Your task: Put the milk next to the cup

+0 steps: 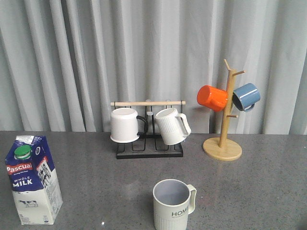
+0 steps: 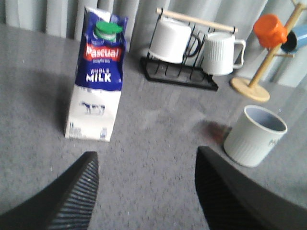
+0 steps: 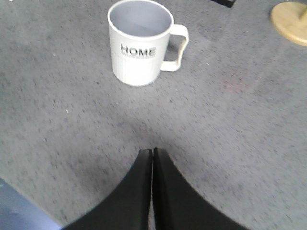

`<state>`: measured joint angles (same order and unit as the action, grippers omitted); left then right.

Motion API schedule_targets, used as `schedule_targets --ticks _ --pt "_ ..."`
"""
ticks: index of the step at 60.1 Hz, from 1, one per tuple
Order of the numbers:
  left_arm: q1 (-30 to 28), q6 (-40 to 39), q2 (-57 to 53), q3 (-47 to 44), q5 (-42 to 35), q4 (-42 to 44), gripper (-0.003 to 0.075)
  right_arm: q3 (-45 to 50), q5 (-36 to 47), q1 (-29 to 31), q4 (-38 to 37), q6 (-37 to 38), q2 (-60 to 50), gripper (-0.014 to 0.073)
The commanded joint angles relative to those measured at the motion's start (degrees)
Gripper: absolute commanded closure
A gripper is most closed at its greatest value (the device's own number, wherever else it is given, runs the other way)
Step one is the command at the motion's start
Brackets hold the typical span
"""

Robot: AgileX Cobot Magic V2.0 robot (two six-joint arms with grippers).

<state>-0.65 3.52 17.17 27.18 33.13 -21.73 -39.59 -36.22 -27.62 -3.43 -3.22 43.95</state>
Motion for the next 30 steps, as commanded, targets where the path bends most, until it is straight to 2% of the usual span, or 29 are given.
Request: schedule_targets --ticks 1,7,14,30 --pt "-0.08 0.05 1.31 1.82 -0.93 -0.68 0.0288 2.85 2.72 0.06 -3.22 -0.74 -6.02 0.0603" --pt "-0.08 0.05 3.58 3.44 1.16 -0.68 0.0285 6.13 1.57 0.06 -4.62 -0.74 -10.35 0.0603" --pt "-0.08 2.02 9.48 9.35 5.27 -0.68 0.0262 8.64 1.63 0.06 -4.57 -0.68 -12.82 0.0603" --pt "-0.08 6.30 26.33 30.90 15.91 1.41 0.0146 12.34 2.13 0.06 -4.57 -0.49 -13.05 0.0601"
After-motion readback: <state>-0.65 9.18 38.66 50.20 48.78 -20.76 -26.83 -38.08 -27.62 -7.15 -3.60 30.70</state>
